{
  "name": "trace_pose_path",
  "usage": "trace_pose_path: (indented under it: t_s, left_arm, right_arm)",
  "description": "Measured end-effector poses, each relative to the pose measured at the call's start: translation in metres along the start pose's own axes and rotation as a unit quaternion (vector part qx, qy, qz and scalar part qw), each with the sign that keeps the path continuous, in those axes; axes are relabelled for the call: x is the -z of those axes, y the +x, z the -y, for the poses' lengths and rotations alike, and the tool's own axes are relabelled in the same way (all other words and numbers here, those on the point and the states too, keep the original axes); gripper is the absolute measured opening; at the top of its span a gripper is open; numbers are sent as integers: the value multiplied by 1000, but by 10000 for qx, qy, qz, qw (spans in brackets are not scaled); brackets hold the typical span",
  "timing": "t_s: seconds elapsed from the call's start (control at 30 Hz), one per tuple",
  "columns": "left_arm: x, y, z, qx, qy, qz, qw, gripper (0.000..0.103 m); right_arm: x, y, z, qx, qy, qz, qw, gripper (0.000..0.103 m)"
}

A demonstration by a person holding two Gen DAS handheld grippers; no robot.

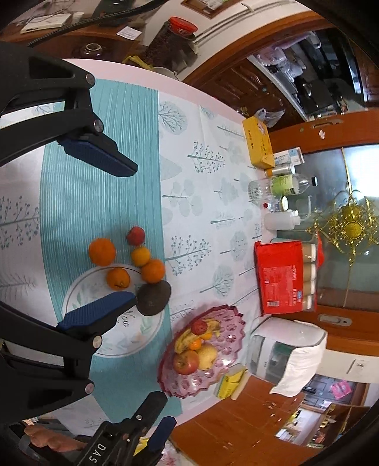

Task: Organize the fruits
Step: 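Grasp a large orange on the cloth with the left tool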

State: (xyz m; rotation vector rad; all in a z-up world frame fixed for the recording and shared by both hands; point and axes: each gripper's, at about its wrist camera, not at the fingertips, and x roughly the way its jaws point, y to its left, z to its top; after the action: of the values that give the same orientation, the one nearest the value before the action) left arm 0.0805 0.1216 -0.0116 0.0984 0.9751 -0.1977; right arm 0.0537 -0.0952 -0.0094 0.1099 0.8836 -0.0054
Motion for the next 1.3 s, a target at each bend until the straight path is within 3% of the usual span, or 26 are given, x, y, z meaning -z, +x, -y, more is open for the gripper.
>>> trace_pose_path:
  t_s: [0.5, 1.0, 1.2, 1.3]
  left_arm:
    - [20, 62, -6, 364, 348, -670, 9965, 80]
    - [56, 156, 2, 548, 148, -1277, 9902, 80]
    - [61, 172, 6, 665, 144, -1381, 9881, 75]
    - [62, 177, 8, 749, 154, -1413, 9870, 64]
  right_arm:
    - [35, 34, -5, 280, 402, -537, 9974, 76]
    - [65, 90, -21, 40, 323, -1184, 9924, 71]
    - [67, 106, -28, -61, 258, -1299, 9912, 70]
    - [66, 112, -29, -105, 228, -1340, 9907, 70]
